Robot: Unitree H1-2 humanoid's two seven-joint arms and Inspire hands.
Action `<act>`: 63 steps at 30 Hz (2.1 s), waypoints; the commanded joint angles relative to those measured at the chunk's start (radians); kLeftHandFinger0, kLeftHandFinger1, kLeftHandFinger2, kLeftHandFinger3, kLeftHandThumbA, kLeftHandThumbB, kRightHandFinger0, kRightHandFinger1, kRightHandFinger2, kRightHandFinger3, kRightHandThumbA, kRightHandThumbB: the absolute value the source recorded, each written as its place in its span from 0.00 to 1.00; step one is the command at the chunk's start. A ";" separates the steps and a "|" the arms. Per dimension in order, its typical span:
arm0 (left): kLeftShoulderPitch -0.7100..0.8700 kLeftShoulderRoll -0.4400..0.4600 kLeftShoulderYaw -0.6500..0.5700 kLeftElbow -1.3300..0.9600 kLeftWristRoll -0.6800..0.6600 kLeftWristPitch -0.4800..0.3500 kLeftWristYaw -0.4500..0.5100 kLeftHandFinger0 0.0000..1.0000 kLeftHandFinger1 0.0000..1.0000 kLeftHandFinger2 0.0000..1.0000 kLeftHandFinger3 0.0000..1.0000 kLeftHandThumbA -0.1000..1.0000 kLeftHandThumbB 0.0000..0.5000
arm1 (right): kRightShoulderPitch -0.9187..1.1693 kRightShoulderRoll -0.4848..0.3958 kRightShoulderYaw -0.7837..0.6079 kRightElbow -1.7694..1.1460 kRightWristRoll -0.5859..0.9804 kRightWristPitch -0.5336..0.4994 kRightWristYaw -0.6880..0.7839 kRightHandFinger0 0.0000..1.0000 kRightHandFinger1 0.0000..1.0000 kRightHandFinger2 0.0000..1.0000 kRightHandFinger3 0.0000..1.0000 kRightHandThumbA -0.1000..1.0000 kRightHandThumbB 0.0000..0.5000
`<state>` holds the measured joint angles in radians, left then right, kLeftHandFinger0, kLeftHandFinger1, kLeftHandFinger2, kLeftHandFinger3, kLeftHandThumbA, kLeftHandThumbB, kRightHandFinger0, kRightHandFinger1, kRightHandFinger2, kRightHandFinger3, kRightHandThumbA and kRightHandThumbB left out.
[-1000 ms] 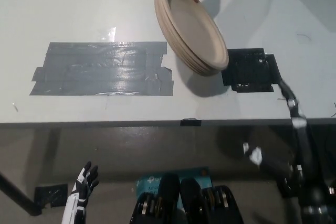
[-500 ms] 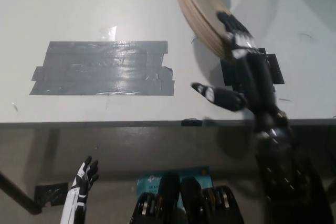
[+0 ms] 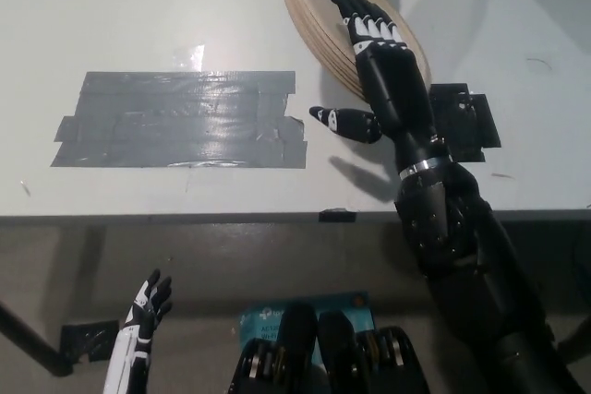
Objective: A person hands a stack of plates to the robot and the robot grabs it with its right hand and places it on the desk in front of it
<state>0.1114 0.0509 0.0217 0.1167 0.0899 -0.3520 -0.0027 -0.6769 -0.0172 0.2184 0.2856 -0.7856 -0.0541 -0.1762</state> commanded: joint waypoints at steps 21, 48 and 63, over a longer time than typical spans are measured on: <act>-0.002 0.000 0.004 -0.024 -0.008 -0.044 0.013 1.00 1.00 1.00 1.00 1.00 0.40 | -0.172 -0.017 0.065 0.391 -0.193 0.056 -0.644 0.50 0.61 0.74 0.93 0.63 0.36; 0.000 -0.010 0.001 -0.030 -0.024 -0.049 0.009 1.00 1.00 1.00 1.00 1.00 0.31 | -0.162 -0.149 0.057 0.056 -0.174 0.019 -0.616 0.00 0.00 0.09 0.01 0.85 0.00; -0.002 -0.002 0.012 -0.030 -0.028 -0.048 0.014 1.00 1.00 1.00 1.00 1.00 0.35 | -0.142 -0.366 0.104 0.081 -0.191 -0.073 -0.502 0.00 0.00 0.32 0.33 0.81 0.00</act>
<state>0.1092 0.0454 0.0239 0.1149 0.0719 -0.3550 -0.0028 -0.7889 -0.3304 0.2912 0.3306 -0.9377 -0.0757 -0.7142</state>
